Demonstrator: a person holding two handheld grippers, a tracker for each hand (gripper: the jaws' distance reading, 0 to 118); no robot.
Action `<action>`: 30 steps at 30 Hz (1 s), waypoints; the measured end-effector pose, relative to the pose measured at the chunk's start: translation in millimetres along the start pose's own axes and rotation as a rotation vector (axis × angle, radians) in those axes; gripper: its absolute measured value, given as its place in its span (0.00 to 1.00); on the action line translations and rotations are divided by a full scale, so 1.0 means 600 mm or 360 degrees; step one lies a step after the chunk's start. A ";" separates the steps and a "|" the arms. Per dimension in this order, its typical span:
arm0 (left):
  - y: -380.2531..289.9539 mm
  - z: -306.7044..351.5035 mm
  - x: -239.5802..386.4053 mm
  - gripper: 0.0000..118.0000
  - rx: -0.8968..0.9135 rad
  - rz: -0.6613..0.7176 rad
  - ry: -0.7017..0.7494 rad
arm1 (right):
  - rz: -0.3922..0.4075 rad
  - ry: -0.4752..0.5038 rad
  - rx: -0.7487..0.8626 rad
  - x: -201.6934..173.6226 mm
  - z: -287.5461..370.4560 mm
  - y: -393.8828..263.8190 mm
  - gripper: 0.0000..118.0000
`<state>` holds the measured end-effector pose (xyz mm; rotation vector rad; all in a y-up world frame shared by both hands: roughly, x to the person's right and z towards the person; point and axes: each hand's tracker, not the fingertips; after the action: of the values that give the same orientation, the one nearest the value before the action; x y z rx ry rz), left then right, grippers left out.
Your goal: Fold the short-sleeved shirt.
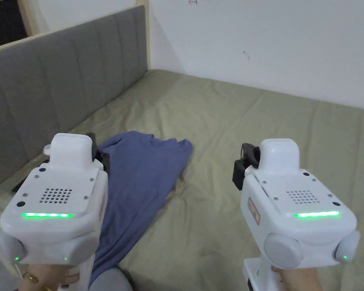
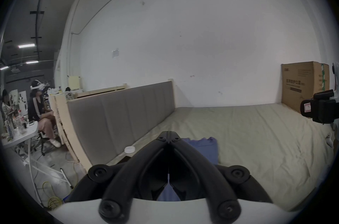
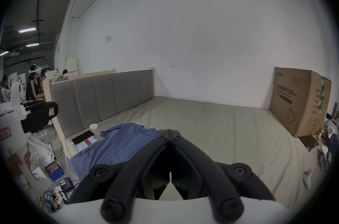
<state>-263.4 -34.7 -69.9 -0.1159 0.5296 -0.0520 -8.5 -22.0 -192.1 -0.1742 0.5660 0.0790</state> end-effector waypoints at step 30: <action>0.007 -0.432 0.030 1.00 -0.1040 0.0018 -0.0346 | 0.0030 0.0040 -0.0168 0.023 -0.105 -0.021 0.00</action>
<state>-379.2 -57.2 -301.3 -0.7486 0.3128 0.1463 -28.5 -45.7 -250.3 -0.2728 0.5891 0.1255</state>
